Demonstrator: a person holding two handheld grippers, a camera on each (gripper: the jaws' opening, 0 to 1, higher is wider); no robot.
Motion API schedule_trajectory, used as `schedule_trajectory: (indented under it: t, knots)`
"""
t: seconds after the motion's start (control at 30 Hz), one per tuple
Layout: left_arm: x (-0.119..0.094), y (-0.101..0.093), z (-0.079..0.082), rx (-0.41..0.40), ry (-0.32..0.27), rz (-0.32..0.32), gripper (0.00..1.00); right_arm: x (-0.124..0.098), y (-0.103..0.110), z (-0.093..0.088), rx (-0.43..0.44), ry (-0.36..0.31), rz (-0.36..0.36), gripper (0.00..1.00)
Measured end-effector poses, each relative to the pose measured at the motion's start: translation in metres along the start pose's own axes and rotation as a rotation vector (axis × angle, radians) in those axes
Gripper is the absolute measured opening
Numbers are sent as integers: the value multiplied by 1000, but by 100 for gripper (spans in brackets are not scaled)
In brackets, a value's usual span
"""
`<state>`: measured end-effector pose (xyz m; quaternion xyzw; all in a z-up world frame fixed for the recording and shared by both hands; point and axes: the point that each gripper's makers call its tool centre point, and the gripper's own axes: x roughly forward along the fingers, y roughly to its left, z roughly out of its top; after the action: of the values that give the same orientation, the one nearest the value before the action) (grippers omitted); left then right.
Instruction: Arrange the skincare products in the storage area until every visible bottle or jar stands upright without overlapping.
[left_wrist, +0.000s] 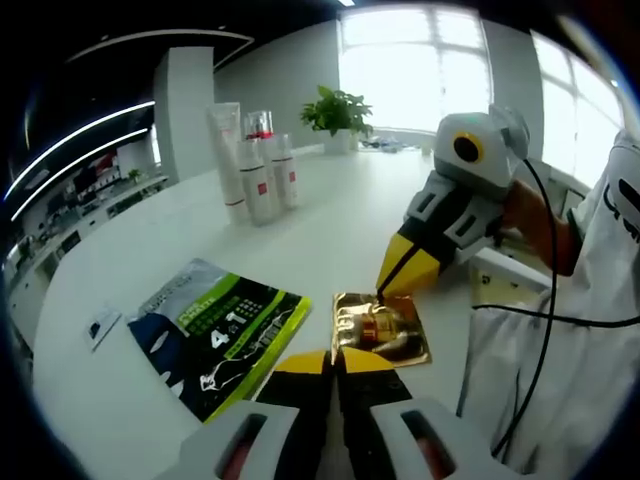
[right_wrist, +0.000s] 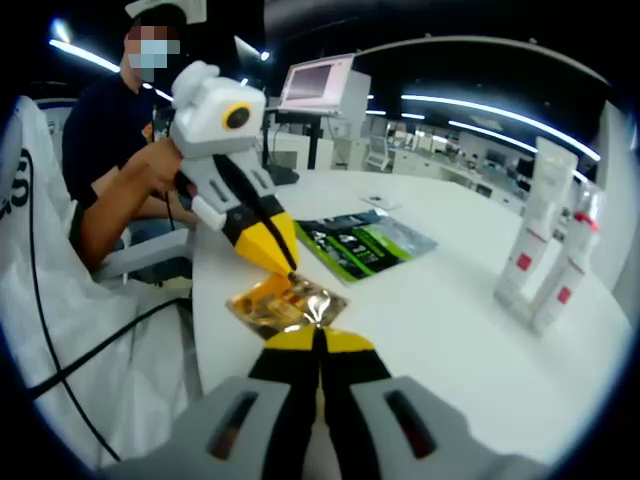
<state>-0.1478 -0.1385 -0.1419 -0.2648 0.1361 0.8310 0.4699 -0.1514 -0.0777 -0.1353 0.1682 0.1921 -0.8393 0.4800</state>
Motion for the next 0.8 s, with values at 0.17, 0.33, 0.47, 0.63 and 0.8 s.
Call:
schedule_trajectory:
  t: [0.17, 0.33, 0.47, 0.63, 0.8]
  knots:
    - [-2, -1, 0, -24, -3, -13, 0, 1, 0, 0, 21, -5, -2, 0]
    - [1, -3, 0, -35, -5, -30, 0, 2, 0, 1, 34, -10, -3, 0]
    - [-3, -6, -1, -47, -9, -58, 0, 2, 1, 1, 34, -12, 2, 0]
    - [-9, -7, -7, -19, 24, -100, 5, 2, 1, 1, 29, -8, 1, 0]
    - [-12, -3, -6, -14, 24, -106, 10, 5, 4, 3, 35, -8, 10, 0]
